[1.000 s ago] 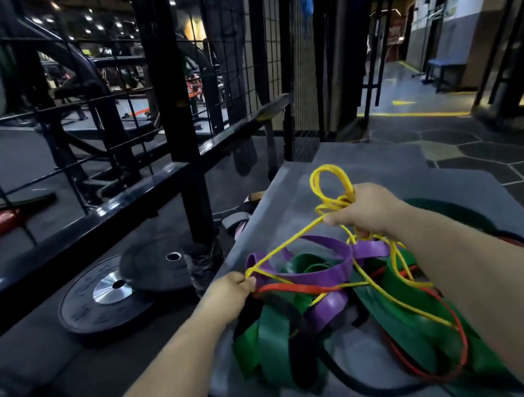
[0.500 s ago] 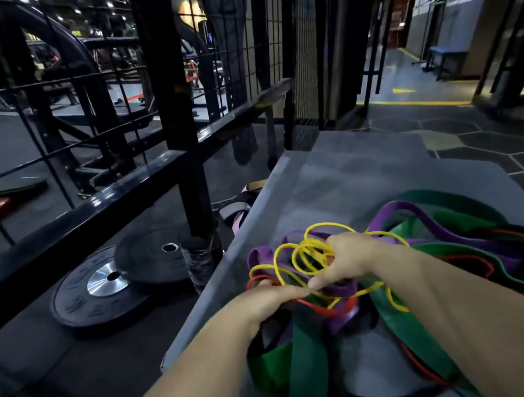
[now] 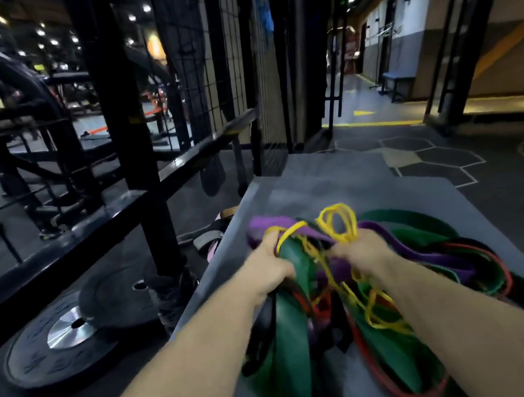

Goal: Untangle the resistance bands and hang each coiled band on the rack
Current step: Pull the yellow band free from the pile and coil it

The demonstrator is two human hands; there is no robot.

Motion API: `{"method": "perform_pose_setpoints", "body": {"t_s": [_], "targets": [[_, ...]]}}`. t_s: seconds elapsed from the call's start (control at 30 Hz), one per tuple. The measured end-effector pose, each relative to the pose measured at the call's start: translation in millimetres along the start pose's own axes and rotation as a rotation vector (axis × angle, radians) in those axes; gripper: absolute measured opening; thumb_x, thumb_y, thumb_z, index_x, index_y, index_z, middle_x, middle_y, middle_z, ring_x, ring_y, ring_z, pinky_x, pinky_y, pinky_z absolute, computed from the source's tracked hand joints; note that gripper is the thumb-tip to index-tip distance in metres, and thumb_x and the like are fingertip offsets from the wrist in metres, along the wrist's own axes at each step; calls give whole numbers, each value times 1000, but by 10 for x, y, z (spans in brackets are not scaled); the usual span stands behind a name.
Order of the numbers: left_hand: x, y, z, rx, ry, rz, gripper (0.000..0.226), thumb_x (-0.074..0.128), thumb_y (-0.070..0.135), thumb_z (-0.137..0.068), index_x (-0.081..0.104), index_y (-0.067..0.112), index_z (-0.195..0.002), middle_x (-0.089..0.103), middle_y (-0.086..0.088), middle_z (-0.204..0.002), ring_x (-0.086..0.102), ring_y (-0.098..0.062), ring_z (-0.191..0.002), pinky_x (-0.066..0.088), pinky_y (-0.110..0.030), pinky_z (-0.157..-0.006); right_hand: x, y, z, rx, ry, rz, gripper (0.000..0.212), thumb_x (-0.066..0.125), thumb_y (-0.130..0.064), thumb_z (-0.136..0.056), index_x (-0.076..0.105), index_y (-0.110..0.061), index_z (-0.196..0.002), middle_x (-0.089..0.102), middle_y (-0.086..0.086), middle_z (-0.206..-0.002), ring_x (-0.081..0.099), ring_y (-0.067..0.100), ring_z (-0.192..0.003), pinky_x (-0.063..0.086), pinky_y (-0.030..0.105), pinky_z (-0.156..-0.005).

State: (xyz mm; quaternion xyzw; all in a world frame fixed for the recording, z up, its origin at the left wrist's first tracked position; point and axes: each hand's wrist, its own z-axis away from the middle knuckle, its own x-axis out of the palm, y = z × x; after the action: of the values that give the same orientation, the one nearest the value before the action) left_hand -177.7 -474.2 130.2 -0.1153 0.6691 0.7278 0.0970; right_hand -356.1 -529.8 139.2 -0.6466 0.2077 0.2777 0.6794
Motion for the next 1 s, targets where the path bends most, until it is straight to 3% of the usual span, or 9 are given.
{"method": "perform_pose_setpoints", "body": {"t_s": [0.13,0.23,0.37,0.43,0.53,0.67,0.8,0.9,1.0], "targets": [[-289,928,-464,255,146,-301,39,56,-5,-73,54,23,-100,56,-9,-77,50,-20,-65,39,-26,-53,-684,-359,-217,-24,182,-500,25,83,-19,-59,58,-15,-56,49,2,-51,43,19,-50,34,28,-49],[-569,1574,-690,373,243,-239,46,52,-9,-72,61,11,-112,67,-15,-99,60,-24,-85,43,-25,-70,-1185,-733,-282,-183,298,-578,23,79,-13,-72,59,-18,-64,50,1,-55,39,15,-47,31,26,-47],[-707,2031,-711,442,336,-412,39,56,-5,-78,61,20,-108,66,-7,-91,61,-25,-81,44,-20,-66,-1544,-988,-249,-253,328,-609,25,83,-15,-72,59,-14,-76,48,6,-56,41,16,-44,35,22,-42],[-649,2056,-600,457,247,-484,47,58,-7,-81,57,26,-114,63,-3,-82,58,-17,-67,44,-13,-55,-1590,-924,-226,-277,142,-486,24,86,-15,-68,64,-13,-76,54,8,-60,46,18,-52,38,26,-47],[-559,1810,-537,341,22,-678,39,76,3,-77,63,21,-109,62,6,-76,53,-5,-59,40,-11,-51,-1605,-707,-148,-179,-141,58,35,89,-31,-62,58,-17,-62,50,6,-57,43,20,-54,37,30,-54],[-437,1387,-555,243,-25,-838,20,75,16,-82,70,14,-102,62,6,-86,57,-7,-81,37,-15,-63,-1565,-515,-37,-78,10,422,30,80,-28,-74,56,-15,-62,51,2,-55,46,18,-52,36,23,-47],[-404,1279,-551,157,-11,-719,3,62,15,-90,62,17,-89,57,1,-79,51,-15,-75,38,-25,-67,-1722,-493,16,-33,233,-200,33,80,-27,-78,55,-11,-64,51,6,-54,44,21,-46,38,28,-50],[-457,1362,-536,158,84,-444,17,55,11,-88,53,19,-74,50,-6,-72,44,-20,-69,33,-30,-60,-1916,-629,86,-101,398,-426,34,78,-21,-80,49,-14,-65,50,9,-61,45,21,-48,45,35,-55],[-525,1505,-446,199,189,-277,9,52,12,-89,55,15,-81,53,-8,-72,44,-19,-59,32,-25,-51,-2098,-775,152,-216,584,-621,27,76,-16,-80,51,-17,-69,55,9,-65,50,22,-49,52,39,-60]]}}
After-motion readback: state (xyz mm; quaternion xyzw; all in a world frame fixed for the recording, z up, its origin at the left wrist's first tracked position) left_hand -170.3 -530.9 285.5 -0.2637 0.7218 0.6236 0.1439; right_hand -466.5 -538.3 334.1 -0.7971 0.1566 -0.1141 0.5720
